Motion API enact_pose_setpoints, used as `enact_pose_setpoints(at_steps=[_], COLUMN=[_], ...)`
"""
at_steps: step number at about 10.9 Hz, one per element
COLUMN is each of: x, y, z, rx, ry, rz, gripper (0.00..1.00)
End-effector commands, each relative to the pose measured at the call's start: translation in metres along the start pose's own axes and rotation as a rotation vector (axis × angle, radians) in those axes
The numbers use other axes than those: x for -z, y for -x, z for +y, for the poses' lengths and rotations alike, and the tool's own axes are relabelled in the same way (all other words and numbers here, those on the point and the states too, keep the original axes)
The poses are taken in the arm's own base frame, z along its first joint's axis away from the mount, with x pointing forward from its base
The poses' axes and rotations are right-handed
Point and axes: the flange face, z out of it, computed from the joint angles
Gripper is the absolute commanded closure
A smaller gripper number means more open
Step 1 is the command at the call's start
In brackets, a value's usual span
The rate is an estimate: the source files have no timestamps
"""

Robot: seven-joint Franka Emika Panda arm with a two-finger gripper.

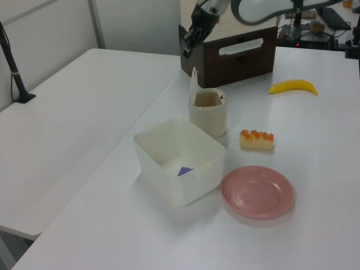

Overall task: Close the trash can
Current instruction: 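Move the gripper down over the open lid of the cream trash can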

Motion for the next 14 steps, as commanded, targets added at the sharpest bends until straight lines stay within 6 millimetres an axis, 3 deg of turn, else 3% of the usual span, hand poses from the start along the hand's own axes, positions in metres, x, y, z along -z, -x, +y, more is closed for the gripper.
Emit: enact_pose_setpoints(at_steps=[1,11,13,14], x=[-0.019,-0.059,-0.060,-0.049], y=[0.009,0.043,0.046,0.042], z=[-0.026,-0.014,-0.008,-0.004], rx=[0.003,0.091,0.114,0.116], ry=[0.022,0.139,0.169,0.176], rz=[0.027,-0.042,-0.036,-0.018], gripper=[1.00,1.00,1.00,1.00])
